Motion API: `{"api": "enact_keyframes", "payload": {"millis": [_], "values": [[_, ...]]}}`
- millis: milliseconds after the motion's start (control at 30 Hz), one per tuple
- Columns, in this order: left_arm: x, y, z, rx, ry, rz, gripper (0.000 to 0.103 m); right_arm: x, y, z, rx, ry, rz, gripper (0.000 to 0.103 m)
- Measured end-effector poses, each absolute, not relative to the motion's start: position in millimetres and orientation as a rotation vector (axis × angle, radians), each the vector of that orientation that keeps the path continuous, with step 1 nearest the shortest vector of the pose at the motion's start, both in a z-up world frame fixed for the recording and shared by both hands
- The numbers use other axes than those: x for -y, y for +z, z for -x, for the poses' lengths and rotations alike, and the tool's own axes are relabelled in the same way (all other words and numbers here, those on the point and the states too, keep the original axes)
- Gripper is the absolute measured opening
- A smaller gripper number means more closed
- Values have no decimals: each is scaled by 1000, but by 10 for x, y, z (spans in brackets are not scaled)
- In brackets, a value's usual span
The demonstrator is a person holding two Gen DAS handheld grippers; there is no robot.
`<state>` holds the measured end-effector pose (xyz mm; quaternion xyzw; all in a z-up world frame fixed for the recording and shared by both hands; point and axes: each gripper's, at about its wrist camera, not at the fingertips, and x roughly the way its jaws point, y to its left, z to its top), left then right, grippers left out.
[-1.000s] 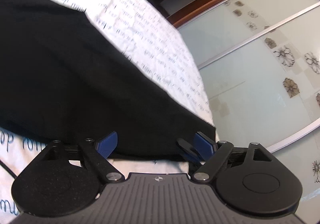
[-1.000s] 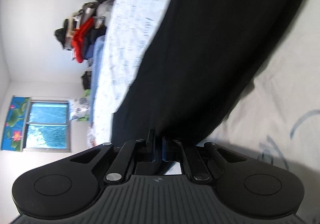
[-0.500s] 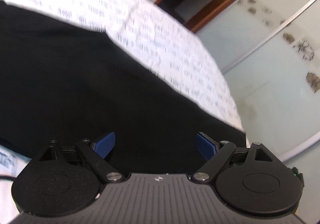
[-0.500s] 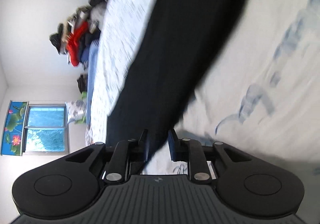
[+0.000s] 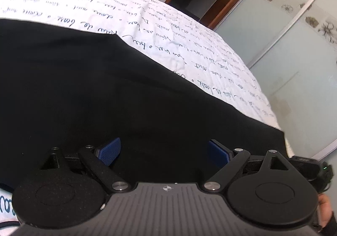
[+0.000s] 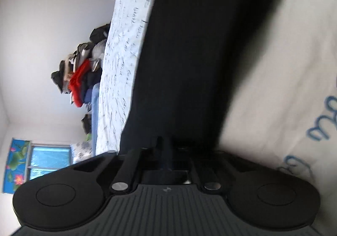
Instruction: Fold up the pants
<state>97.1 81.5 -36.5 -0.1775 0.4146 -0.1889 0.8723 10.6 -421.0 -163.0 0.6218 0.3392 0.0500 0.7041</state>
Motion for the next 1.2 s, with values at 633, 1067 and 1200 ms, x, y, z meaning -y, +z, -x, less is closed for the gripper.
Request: {"api": "enact_keyframes", "payload": {"millis": [633, 1067, 1200], "values": [[130, 105, -705, -855, -543, 205, 93, 5111, -966, 672, -592, -209, -1112, 88], [377, -239, -717, -960, -550, 170, 93, 5366, -1316, 702, -511, -124, -1391, 87], [369, -211, -736, -945, -552, 173, 93, 5285, -1299, 569, -525, -122, -1349, 87]]}}
